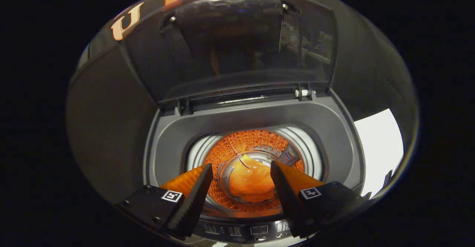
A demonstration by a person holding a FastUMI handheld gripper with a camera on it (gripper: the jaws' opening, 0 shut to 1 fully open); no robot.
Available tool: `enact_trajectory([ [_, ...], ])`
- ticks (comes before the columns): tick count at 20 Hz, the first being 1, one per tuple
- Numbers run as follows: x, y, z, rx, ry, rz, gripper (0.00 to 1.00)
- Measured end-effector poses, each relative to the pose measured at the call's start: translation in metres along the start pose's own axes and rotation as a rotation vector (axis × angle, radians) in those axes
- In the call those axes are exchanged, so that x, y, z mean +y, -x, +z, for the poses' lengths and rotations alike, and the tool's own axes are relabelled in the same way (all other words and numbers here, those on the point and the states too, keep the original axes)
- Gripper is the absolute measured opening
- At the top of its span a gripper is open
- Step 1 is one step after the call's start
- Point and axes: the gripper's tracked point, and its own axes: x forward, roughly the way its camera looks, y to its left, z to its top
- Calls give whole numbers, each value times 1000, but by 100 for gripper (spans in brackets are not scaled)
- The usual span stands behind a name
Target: Put the clothes into the washing machine and then close the washing machine lid.
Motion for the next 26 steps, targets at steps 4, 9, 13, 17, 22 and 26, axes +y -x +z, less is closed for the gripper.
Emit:
enact_trajectory([
  [4,11,53,37,-146,6,13,99],
  [9,31,120,124,-343,25,66,99],
  [13,43,150,193,-453,83,95,99],
  [17,59,148,260,-520,108,102,98],
  [22,66,102,316,-531,109,97,99],
  [26,60,59,329,-471,94,75,99],
])
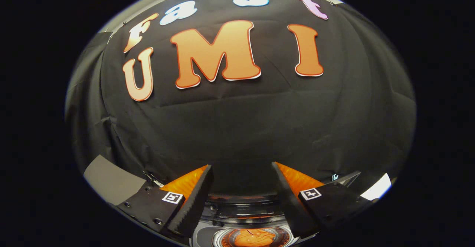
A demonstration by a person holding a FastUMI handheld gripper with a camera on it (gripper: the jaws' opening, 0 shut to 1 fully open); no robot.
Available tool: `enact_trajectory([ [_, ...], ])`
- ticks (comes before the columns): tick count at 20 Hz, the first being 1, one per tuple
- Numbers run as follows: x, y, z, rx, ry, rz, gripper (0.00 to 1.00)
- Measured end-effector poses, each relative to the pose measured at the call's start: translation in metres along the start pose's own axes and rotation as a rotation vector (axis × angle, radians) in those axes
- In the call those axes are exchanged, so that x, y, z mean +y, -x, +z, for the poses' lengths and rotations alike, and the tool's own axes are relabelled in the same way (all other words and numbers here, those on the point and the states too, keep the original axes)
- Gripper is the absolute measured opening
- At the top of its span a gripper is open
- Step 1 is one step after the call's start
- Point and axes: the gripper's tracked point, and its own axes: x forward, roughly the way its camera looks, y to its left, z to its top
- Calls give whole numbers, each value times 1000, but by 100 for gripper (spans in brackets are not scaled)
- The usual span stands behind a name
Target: Put the clothes into the washing machine and then close the washing machine lid.
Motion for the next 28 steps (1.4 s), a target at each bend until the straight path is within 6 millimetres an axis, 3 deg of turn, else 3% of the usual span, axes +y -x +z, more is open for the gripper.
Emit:
enact_trajectory([
  [6,-12,-37,-18,68,6,-32,99],
  [14,-19,-45,-20,46,60,-73,97],
  [20,-18,-37,-23,51,67,-70,98],
  [23,-19,-13,-31,31,73,-53,98],
  [28,-16,7,-35,-30,69,-53,98],
])
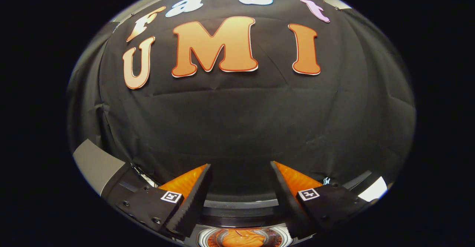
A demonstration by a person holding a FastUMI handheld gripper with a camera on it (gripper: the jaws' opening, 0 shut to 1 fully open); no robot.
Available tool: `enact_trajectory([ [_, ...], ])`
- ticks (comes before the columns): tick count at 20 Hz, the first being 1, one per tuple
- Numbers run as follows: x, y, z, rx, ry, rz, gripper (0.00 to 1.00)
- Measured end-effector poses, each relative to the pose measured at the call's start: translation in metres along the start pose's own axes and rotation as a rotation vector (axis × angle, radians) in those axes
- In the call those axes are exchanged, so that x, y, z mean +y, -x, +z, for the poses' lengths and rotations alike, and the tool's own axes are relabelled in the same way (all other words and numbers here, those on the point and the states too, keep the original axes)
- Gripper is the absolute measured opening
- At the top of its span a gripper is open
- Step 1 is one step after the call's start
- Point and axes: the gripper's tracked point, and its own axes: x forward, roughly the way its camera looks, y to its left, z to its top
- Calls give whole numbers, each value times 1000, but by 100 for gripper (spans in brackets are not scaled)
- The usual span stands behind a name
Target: Put the clothes into the washing machine and then close the washing machine lid.
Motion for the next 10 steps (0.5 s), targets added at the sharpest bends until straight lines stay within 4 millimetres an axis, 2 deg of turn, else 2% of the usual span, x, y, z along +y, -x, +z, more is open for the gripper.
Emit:
enact_trajectory([
  [10,3,49,-28,-10,3,-6,98],
])
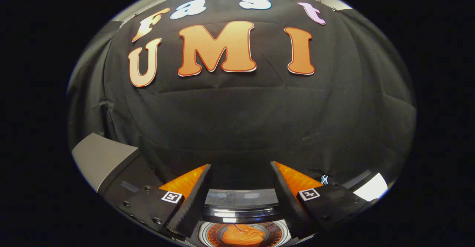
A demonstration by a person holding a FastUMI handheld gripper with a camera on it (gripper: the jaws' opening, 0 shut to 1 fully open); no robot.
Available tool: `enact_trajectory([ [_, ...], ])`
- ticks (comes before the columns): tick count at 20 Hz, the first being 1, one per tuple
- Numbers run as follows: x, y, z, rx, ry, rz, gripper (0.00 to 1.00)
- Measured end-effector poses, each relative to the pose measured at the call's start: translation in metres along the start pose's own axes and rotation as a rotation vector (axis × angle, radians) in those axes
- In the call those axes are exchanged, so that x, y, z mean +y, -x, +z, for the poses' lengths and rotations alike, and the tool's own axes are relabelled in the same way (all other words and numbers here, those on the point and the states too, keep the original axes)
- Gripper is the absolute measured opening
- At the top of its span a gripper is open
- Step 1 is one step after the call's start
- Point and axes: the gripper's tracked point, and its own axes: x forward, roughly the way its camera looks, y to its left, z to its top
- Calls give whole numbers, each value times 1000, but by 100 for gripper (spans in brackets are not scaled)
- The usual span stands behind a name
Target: Put the clothes into the washing machine and then close the washing machine lid.
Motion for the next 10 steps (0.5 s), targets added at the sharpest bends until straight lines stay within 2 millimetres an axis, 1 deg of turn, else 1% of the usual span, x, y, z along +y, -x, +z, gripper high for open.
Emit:
enact_trajectory([
  [4,0,25,-22,10,-2,2,98],
  [6,0,37,-36,18,-1,3,98],
  [8,0,50,-56,47,-8,5,98],
  [10,1,65,-85,91,-17,14,98],
])
